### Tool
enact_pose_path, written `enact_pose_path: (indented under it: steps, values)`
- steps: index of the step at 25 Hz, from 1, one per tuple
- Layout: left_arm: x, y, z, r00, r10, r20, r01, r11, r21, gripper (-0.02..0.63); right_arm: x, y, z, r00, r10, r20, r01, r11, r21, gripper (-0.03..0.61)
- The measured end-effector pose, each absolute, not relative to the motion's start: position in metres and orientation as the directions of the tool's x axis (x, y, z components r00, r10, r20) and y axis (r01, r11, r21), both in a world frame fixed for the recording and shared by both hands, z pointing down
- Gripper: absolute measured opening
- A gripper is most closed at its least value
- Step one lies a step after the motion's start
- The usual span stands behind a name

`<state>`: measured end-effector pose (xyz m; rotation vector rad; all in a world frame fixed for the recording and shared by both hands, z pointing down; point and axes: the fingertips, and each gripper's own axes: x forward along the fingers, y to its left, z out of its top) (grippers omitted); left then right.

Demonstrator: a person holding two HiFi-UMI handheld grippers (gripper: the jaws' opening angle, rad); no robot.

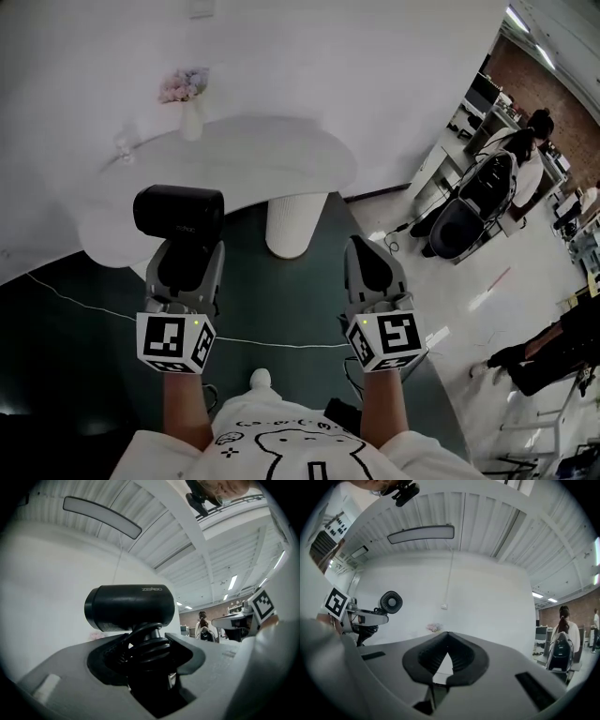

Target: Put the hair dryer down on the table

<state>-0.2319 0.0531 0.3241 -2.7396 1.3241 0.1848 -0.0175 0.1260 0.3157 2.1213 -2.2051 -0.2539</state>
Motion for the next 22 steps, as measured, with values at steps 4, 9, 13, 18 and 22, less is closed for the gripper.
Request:
enact_pose_path:
  steps: [4, 9, 13, 18, 22]
  values:
    - [-0.222, 0.013, 0.324, 0.632, -0.761, -0.146, -0.771, -0.637, -0.014, 0.238, -0.012, 0.091, 0.316, -0.024, -0.998, -0.050, -0.982, 0.014, 0.188, -0.002]
    - [-0.212, -0.013, 0.322, 0.641, -0.755, -0.140, -0.764, -0.645, -0.015, 0.238, -0.002, 0.068, 0.322, -0.009, -1.000, -0.029, -0.983, 0.003, 0.184, -0.002]
    - [-0.209, -0.007, 0.315, 0.640, -0.758, -0.130, -0.766, -0.643, -0.020, 0.238, 0.007, 0.078, 0.316, 0.000, -1.000, -0.023, -0.984, -0.004, 0.178, -0.002]
    - [-0.193, -0.021, 0.320, 0.647, -0.752, -0.127, -0.761, -0.646, -0.050, 0.238, 0.027, 0.062, 0.322, 0.005, -0.999, -0.033, -0.988, -0.010, 0.154, -0.002]
    - [-0.165, -0.022, 0.319, 0.640, -0.759, -0.120, -0.768, -0.636, -0.078, 0.238, 0.052, 0.054, 0.323, -0.025, -0.999, -0.037, -0.988, 0.019, 0.155, -0.003]
